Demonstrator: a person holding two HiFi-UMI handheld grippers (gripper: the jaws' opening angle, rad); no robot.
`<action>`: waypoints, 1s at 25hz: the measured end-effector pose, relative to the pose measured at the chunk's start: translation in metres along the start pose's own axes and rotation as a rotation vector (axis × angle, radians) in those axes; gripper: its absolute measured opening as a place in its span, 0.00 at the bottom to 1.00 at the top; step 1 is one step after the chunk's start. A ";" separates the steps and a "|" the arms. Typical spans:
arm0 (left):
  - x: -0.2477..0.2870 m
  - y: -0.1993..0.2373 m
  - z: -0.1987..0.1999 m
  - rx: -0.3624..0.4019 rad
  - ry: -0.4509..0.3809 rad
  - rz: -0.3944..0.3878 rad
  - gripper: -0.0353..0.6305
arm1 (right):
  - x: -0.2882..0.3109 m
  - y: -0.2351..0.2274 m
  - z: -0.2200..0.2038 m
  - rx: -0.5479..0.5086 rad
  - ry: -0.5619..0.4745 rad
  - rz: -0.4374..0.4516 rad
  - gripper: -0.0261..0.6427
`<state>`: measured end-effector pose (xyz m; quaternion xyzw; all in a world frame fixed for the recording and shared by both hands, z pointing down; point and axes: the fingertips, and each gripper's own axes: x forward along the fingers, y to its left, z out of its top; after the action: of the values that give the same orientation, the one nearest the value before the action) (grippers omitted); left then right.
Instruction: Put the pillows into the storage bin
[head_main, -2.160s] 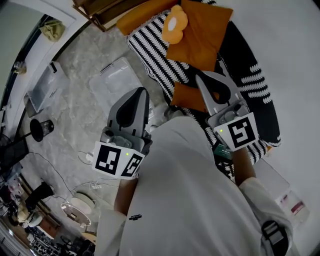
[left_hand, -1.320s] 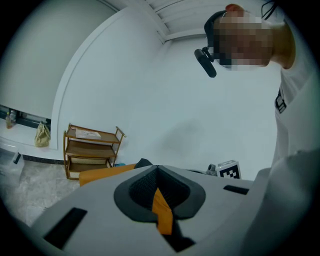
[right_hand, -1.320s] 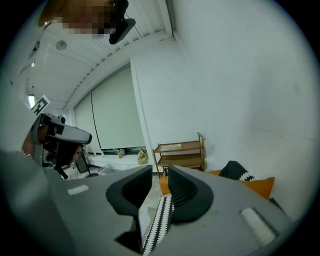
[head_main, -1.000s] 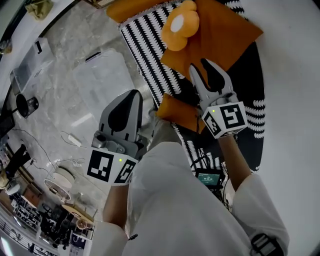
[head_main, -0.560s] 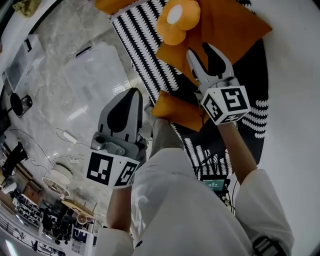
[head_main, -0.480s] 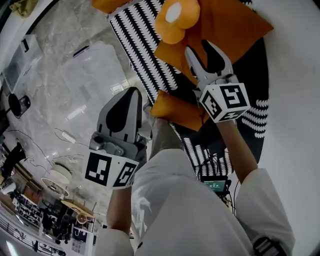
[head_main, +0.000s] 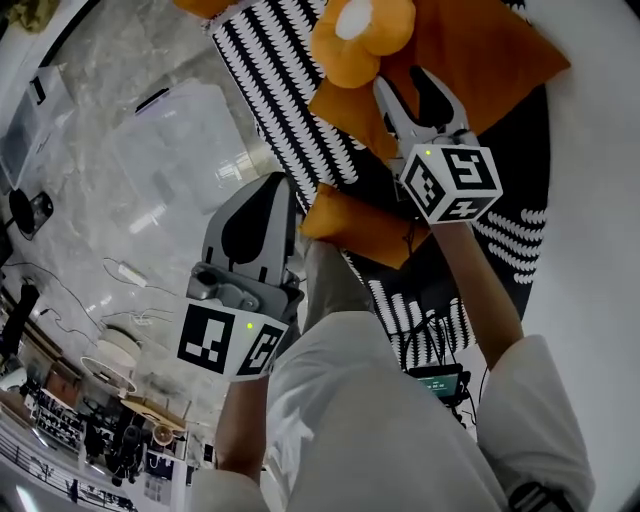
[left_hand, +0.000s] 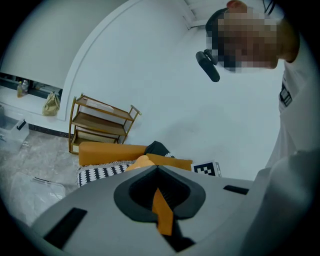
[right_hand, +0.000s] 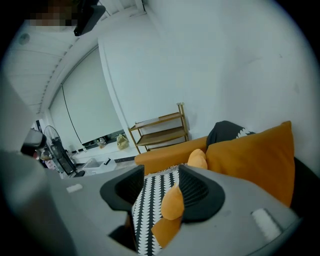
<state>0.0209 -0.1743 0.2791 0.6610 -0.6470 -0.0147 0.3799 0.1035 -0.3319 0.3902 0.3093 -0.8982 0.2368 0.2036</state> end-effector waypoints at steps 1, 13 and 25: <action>0.003 0.002 -0.002 0.000 0.004 -0.002 0.06 | 0.005 -0.004 -0.003 0.003 0.003 -0.010 0.36; 0.035 0.029 -0.009 0.001 0.046 -0.001 0.06 | 0.073 -0.052 -0.037 0.015 0.058 -0.137 0.36; 0.043 0.011 -0.013 -0.027 0.039 -0.006 0.06 | 0.099 -0.108 -0.066 -0.114 0.140 -0.338 0.26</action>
<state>0.0251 -0.2041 0.3142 0.6578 -0.6374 -0.0115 0.4012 0.1170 -0.4161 0.5265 0.4266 -0.8291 0.1686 0.3197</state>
